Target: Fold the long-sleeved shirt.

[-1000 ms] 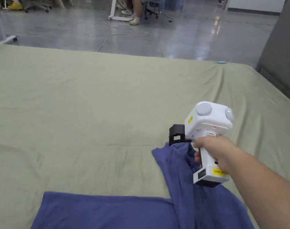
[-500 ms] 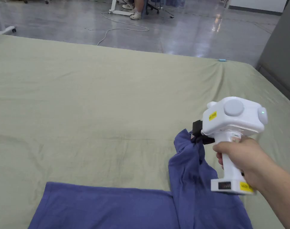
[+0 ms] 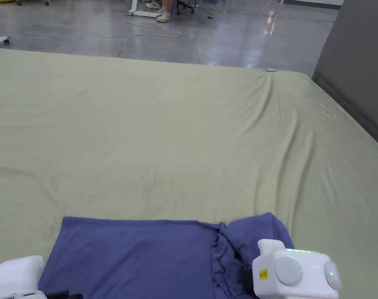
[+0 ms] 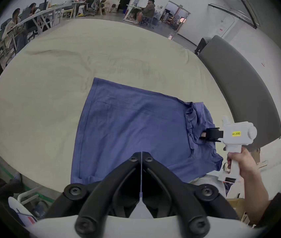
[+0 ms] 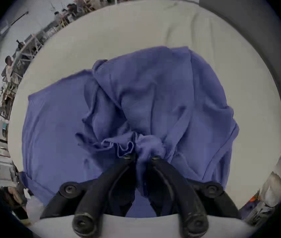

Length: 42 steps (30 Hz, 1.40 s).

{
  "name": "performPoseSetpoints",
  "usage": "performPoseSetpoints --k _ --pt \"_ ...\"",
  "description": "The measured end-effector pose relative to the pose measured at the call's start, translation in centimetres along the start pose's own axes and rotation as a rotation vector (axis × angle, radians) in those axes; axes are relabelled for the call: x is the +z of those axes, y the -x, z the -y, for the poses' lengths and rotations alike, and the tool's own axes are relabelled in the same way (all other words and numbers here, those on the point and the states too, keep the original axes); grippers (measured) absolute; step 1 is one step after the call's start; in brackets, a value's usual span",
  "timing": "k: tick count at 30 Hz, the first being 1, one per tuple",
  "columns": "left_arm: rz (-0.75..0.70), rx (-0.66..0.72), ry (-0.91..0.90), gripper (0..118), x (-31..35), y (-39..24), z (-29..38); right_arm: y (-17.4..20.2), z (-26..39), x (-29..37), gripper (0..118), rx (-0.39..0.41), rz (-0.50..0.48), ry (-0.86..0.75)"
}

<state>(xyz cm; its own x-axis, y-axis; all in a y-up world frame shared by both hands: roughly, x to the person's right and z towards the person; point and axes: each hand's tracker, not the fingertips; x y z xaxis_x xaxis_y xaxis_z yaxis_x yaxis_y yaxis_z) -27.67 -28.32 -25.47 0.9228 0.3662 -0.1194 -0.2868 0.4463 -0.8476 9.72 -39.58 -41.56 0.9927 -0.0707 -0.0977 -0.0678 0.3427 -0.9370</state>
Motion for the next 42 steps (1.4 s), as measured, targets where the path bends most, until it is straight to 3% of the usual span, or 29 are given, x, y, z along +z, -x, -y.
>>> performPoseSetpoints --k 3,6,8,9,12,13,14,16,17,18,19,20,22,24,25,27,28,30,33,34,36,38,39,41,42 --pt "0.005 0.015 0.001 0 0.6 -0.3 0.2 0.4 -1.8 -0.3 10 0.006 0.014 0.089" --pt "-0.002 0.022 -0.011 0 1.4 -0.4 0.2 -0.2 -2.7 1.3 25 -0.003 0.006 0.119" --pt "-0.005 0.023 -0.017 0 1.9 -0.4 0.2 -0.8 -2.7 4.7 86 -0.015 -0.012 0.073" --pt "-0.014 0.016 -0.019 0 2.2 -0.5 0.2 -1.0 -2.6 6.5 104 -0.028 -0.009 0.011" --pt "-0.040 -0.005 -0.030 0 2.7 -0.4 0.5 -1.3 -0.2 12.7 109 -0.047 -0.045 -0.197" --pt "-0.046 -0.008 -0.030 0 2.5 0.0 0.6 -1.3 0.7 13.9 108 -0.047 -0.065 -0.214" --pt "-0.051 -0.010 -0.027 0 2.4 0.2 0.8 -1.2 1.8 14.6 97 -0.050 -0.087 -0.199" --pt "-0.072 -0.015 -0.017 0 2.0 0.5 1.2 -1.0 4.2 14.8 44 -0.039 -0.117 -0.220" --pt "-0.080 -0.013 -0.012 0 1.7 0.8 1.3 -0.7 5.2 14.4 26 -0.034 -0.103 -0.215" --pt "-0.084 -0.007 -0.007 0 1.4 1.1 1.3 -0.4 5.8 13.6 26 -0.014 -0.079 -0.187" --pt "-0.085 0.008 -0.002 0 1.1 1.4 1.3 -0.3 6.3 12.4 0 -0.034 -0.123 -0.129" --pt "-0.085 0.024 0.004 0 0.7 1.7 1.0 -0.3 6.7 11.7 0 -0.001 -0.122 -0.110" --pt "-0.081 0.050 0.002 0 -0.1 2.3 -0.5 -0.7 6.5 10.8 0 -0.073 -0.204 -0.052" --pt "-0.066 0.057 -0.042 0 -1.4 2.9 -3.5 -1.2 5.5 11.0 0 -0.068 -0.183 -0.075" --pt "-0.110 0.070 -0.076 18 -2.3 3.5 -5.5 -1.1 5.0 11.0 0 -0.041 -0.159 -0.101" --pt "-0.166 0.053 -0.067 109 -5.3 4.7 -9.6 -1.0 4.2 11.0 0 -0.029 -0.133 -0.122" --pt "-0.197 0.050 -0.050 118 -7.1 5.6 -11.5 -1.1 3.9 11.4 0 -0.041 -0.137 -0.124" --pt "-0.242 0.077 -0.081 118 -10.5 7.1 -14.8 -1.5 3.6 11.0 0 -0.075 -0.163 -0.118" --pt "-0.266 0.094 0.054 117 -15.3 9.1 -17.4 -2.1 3.5 10.1 0 -0.108 -0.168 -0.088" --pt "-0.278 0.095 0.077 108 -16.8 9.5 -17.6 -2.3 3.5 9.7 0 -0.111 -0.160 -0.079" --pt "-0.288 0.079 0.131 72 -19.1 9.8 -17.1 -2.7 3.4 9.1 0 -0.116 -0.132 -0.052" --pt "-0.336 -0.021 0.112 70 -20.3 9.5 -16.2 -3.5 2.8 8.5 0 -0.120 -0.108 -0.038" --pt "-0.373 -0.064 0.080 64 -19.7 8.8 -16.1 -3.8 2.3 8.3 0 -0.119 -0.096 -0.035" --pt "-0.360 -0.120 0.073 12 -19.6 8.3 -16.2 -4.3 0.0 7.9 0 -0.091 -0.063 -0.026" --pt "-0.350 -0.108 0.070 0 -19.3 8.3 -16.3 -4.7 -1.5 7.6 5 -0.076 -0.050 -0.022"
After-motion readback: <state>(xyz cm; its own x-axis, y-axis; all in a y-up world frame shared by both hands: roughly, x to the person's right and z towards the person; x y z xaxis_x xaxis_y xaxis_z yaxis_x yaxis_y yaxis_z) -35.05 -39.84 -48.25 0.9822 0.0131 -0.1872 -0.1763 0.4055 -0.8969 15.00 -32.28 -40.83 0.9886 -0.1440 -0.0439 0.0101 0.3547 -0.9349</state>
